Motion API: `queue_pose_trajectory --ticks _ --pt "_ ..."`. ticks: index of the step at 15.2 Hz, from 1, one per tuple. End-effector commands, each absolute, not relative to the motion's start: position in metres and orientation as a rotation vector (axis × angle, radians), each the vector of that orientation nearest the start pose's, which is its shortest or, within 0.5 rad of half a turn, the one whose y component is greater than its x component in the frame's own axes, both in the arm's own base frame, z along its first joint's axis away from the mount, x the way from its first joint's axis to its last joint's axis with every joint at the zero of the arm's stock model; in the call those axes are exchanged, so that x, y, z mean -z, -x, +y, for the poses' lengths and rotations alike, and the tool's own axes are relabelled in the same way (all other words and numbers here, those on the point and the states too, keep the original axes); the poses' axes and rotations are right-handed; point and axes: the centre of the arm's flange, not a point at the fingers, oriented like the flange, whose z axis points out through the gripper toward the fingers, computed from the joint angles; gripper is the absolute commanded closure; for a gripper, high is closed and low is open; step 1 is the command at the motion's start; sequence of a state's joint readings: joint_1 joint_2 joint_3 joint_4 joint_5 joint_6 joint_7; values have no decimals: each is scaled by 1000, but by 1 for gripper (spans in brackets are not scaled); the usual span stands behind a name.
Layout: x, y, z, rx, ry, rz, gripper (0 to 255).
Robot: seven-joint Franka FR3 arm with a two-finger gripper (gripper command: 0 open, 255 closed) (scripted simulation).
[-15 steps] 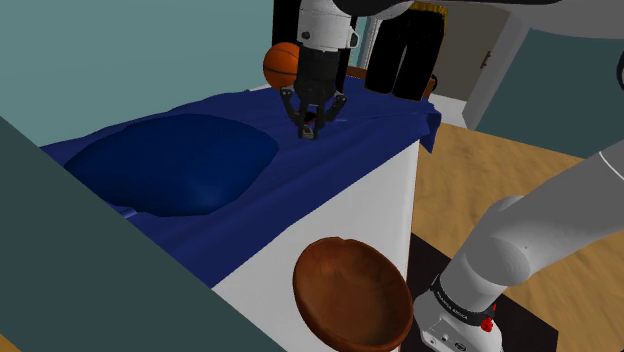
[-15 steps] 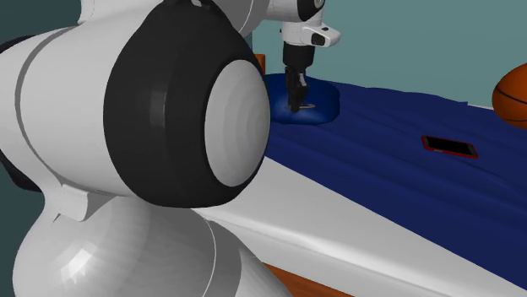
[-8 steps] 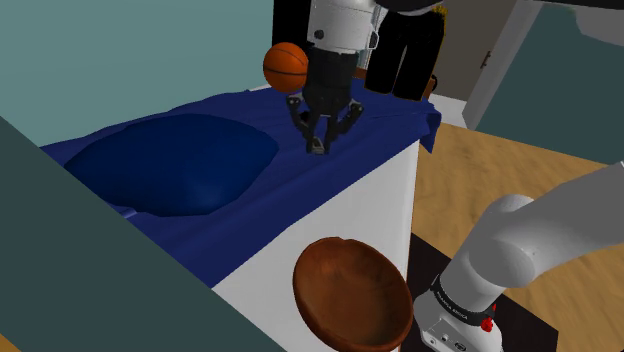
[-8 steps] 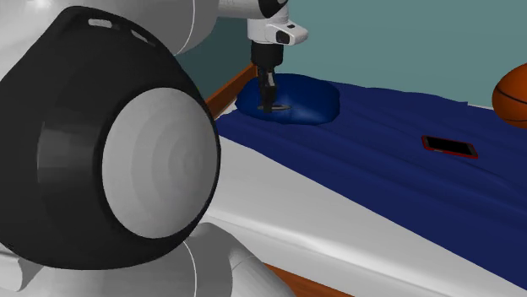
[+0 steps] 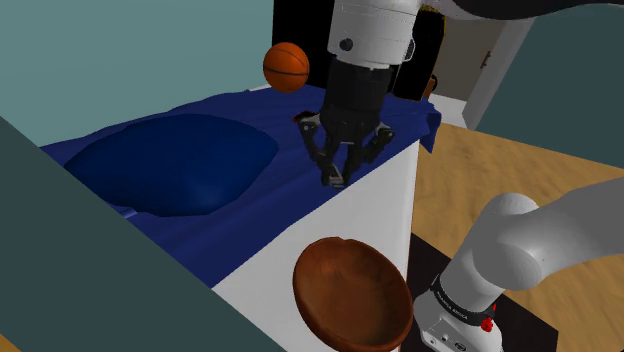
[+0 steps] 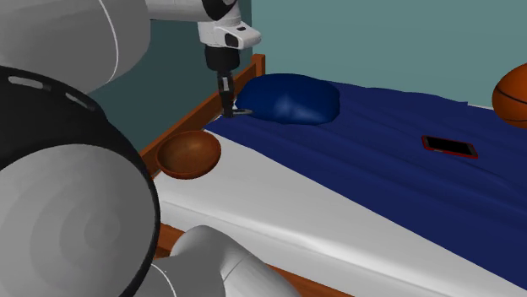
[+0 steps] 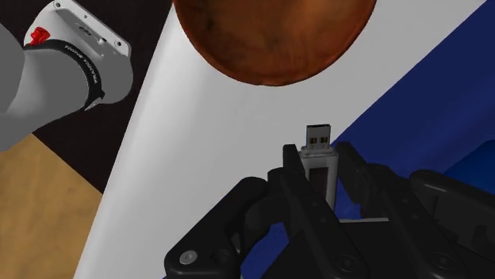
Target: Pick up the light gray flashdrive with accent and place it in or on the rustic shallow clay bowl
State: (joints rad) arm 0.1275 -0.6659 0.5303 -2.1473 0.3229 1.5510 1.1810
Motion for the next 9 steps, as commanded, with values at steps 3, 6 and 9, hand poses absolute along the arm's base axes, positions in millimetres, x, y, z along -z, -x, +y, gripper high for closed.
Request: queue_pose_trajectory --ticks 3,6,9 --pt "-606 -191 321 -9 2991 953 255" --pt "-608 -157 341 -9 2991 953 255" --pt "-609 -116 363 -9 2991 953 255"
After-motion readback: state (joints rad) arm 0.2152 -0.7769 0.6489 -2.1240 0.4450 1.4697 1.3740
